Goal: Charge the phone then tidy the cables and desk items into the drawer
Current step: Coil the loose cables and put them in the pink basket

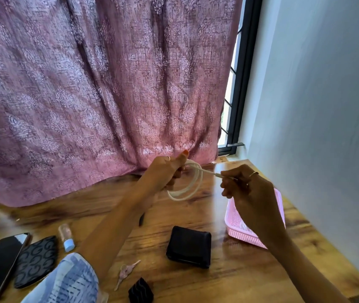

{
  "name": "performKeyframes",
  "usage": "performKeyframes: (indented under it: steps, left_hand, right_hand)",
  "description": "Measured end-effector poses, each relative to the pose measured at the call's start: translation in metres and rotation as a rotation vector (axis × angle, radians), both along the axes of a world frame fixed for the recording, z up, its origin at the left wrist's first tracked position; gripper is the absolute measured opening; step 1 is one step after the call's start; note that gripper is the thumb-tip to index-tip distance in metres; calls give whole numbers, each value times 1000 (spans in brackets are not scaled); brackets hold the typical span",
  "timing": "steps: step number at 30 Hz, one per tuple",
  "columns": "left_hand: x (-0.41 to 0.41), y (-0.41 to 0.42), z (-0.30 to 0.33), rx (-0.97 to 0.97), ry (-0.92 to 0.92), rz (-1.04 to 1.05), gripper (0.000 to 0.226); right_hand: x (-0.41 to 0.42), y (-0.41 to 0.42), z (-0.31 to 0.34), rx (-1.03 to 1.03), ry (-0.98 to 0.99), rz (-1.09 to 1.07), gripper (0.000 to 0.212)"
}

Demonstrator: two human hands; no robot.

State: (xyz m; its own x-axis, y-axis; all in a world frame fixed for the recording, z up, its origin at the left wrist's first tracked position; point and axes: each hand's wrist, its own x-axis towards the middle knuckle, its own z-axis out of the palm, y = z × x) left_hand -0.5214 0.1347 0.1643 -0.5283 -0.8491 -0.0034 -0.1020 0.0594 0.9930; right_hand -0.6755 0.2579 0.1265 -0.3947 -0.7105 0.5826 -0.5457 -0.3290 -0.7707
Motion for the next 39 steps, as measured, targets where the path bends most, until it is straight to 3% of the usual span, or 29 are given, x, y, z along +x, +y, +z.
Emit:
performKeyframes:
  steps: [5, 10, 18, 24, 30, 34, 39]
  left_hand:
    - [-22, 14, -9, 408, 240, -216, 40]
    - [-53, 29, -21, 629, 347, -281, 41]
    - [-104, 45, -74, 823, 275, -181, 43]
    - [-127, 68, -112, 806, 87, -106, 43]
    - [-139, 73, -126, 529, -59, -62, 32]
    - [-148, 59, -131, 308, -177, -113, 35]
    - [-162, 38, -136, 175, -272, -205, 37]
  right_hand:
    - [-22, -4, -26, 76, -197, -60, 15]
    - [-17, 2, -48, 93, -447, -42, 14]
    - [-21, 41, -82, 195, -1113, 62, 12]
    - [-30, 67, -106, 207, -1379, 29, 8]
    - [-53, 68, -105, 214, -1304, -116, 5]
    - [-71, 58, -100, 265, -1093, -229, 5]
    - [-96, 40, -100, 390, -842, -310, 3]
